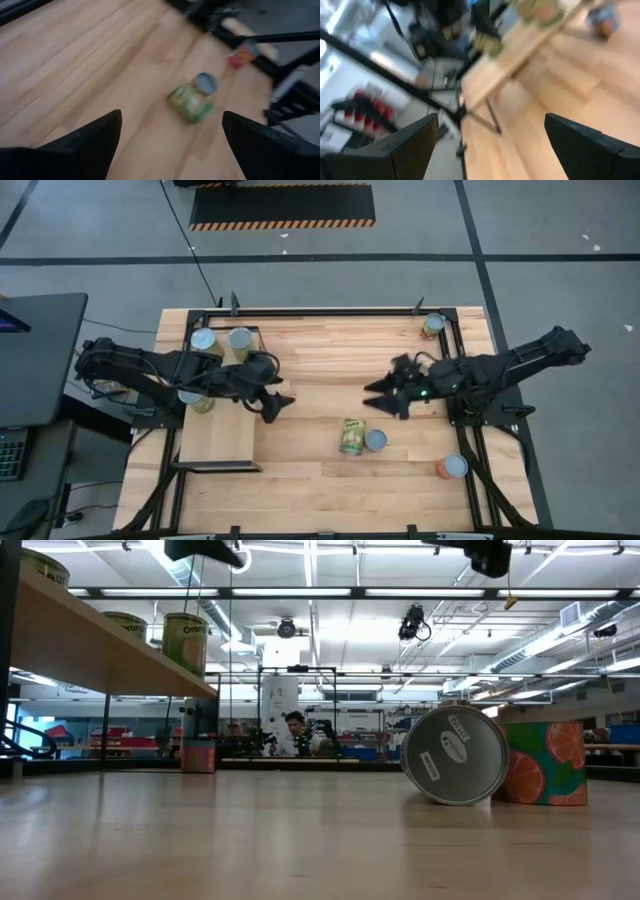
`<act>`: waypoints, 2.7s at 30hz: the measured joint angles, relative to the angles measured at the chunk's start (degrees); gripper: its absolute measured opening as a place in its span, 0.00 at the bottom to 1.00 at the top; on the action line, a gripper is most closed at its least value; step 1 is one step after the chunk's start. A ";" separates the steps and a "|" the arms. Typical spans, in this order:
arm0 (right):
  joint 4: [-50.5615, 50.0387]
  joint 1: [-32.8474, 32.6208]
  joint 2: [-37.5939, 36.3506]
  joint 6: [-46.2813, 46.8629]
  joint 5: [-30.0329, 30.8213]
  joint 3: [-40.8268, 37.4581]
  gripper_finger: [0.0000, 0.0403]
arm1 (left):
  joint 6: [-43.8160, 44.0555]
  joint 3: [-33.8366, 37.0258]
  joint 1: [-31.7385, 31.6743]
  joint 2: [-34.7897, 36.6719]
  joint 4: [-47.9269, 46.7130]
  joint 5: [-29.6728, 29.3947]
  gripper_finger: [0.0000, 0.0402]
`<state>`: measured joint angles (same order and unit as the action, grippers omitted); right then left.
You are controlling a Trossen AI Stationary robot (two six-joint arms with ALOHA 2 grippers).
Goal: Pick and place cans onto a shelf
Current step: Put the canned pears on the shelf aligned with the other canned pears
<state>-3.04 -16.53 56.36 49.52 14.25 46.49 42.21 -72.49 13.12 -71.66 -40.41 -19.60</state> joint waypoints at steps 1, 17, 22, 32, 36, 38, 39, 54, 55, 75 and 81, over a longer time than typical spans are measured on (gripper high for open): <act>0.36 -0.35 1.18 0.27 -1.39 -0.01 0.93 | -1.06 0.00 0.54 -0.58 1.67 0.18 0.88; -15.42 -1.19 20.26 26.25 -4.20 -0.01 0.93 | -1.75 0.04 5.86 -12.87 12.43 0.63 0.88; -16.14 -0.65 24.64 33.88 -5.18 -0.01 0.93 | 3.49 0.04 7.15 -17.20 12.78 1.32 0.88; -16.71 1.42 24.88 34.94 -4.76 -0.01 0.93 | 16.18 0.04 6.71 -25.43 20.23 0.05 0.88; -23.93 1.72 19.91 33.85 -3.84 -0.01 0.93 | 21.16 -0.40 5.19 -28.30 20.19 0.32 0.88; -26.74 1.72 17.22 32.80 -3.60 -0.01 0.93 | 22.73 -1.44 4.30 -29.32 18.41 0.29 0.88; -28.47 1.72 15.84 32.32 -3.60 -0.01 0.93 | 23.14 -2.23 3.80 -29.91 18.14 0.22 0.88; -33.84 1.78 11.17 29.35 -3.25 -0.01 0.93 | 27.44 -10.07 -0.17 -35.63 11.63 -0.11 0.88; -33.97 1.78 11.44 29.35 -3.25 -0.01 0.93 | 27.67 -10.05 -0.20 -35.64 11.93 -0.13 0.88; -32.38 1.78 14.49 27.99 -3.25 -0.01 0.93 | 30.71 -10.01 -0.54 -41.98 12.31 -1.70 0.88; -30.15 1.78 16.86 27.82 -3.25 -0.05 0.93 | 30.72 -10.03 -0.52 -44.36 15.17 -0.44 0.88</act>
<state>-33.19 -14.74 73.21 77.34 11.00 46.44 72.93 -82.52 12.60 -116.02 -25.23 -20.04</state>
